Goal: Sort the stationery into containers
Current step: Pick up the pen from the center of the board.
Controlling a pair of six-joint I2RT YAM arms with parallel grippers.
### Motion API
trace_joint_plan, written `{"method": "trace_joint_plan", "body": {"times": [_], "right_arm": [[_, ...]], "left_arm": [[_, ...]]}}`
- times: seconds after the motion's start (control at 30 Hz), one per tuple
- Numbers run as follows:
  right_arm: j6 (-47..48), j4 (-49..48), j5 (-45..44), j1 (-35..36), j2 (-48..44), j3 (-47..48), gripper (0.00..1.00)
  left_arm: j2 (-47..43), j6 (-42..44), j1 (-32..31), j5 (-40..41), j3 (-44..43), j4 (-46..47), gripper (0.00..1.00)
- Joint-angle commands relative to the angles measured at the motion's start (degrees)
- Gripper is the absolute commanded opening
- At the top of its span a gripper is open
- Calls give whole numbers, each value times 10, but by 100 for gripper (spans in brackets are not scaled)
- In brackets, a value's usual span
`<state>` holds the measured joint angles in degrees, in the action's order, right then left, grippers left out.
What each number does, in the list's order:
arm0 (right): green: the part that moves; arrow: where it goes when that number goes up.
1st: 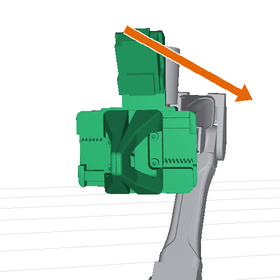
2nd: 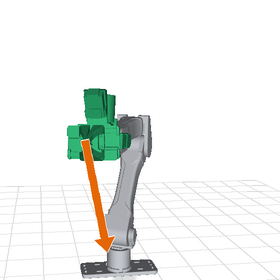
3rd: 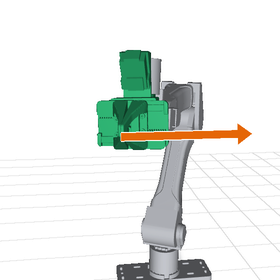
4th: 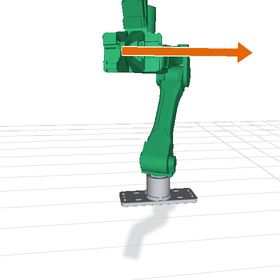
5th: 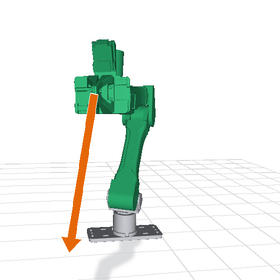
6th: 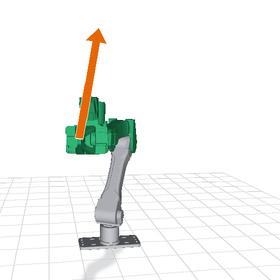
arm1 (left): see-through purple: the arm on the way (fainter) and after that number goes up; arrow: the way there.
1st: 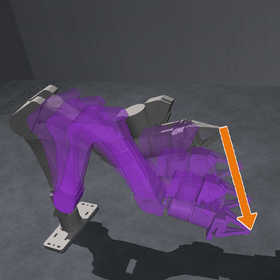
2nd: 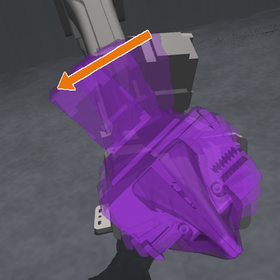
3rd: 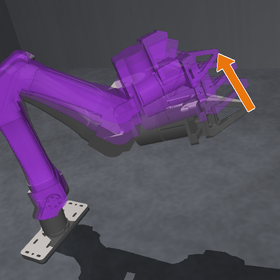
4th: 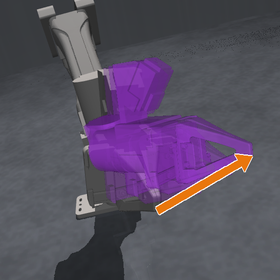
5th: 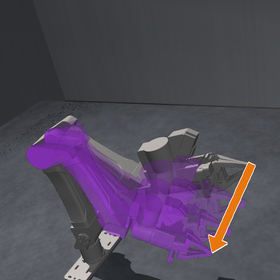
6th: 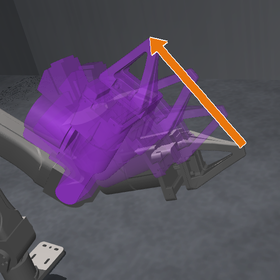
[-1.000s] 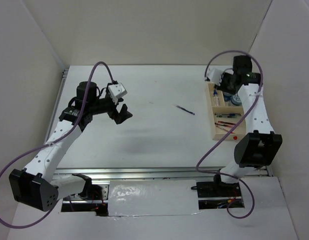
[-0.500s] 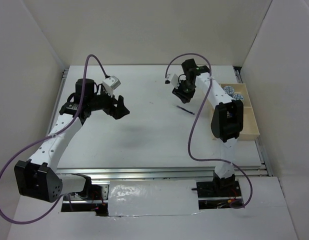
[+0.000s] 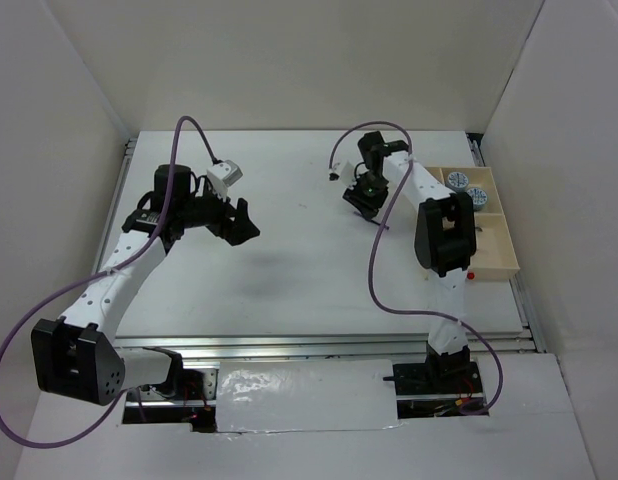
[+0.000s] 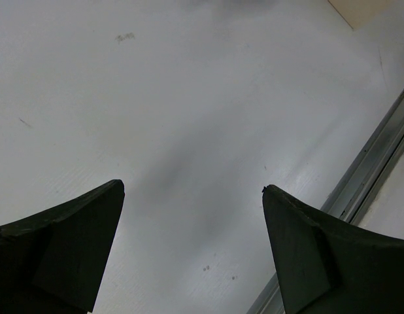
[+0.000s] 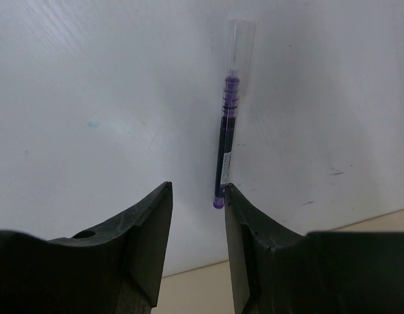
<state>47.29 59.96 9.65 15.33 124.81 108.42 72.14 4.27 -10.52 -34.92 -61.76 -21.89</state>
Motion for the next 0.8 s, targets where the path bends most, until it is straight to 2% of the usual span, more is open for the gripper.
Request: {"method": "trace_joint_plan", "body": {"times": [0.0,0.6,0.77], "right_arm": [[-12,-21,-3,-3,13,7,44],[2,-42,-17,-14,53,8,43],[5,-27,-5,-18,70,39,43]], "left_arm": [[-10,-3,2,-21,-1,20,99],[-9,-3,11,-15,16,26,99],[-3,-9,19,-26,11,28,99]]}}
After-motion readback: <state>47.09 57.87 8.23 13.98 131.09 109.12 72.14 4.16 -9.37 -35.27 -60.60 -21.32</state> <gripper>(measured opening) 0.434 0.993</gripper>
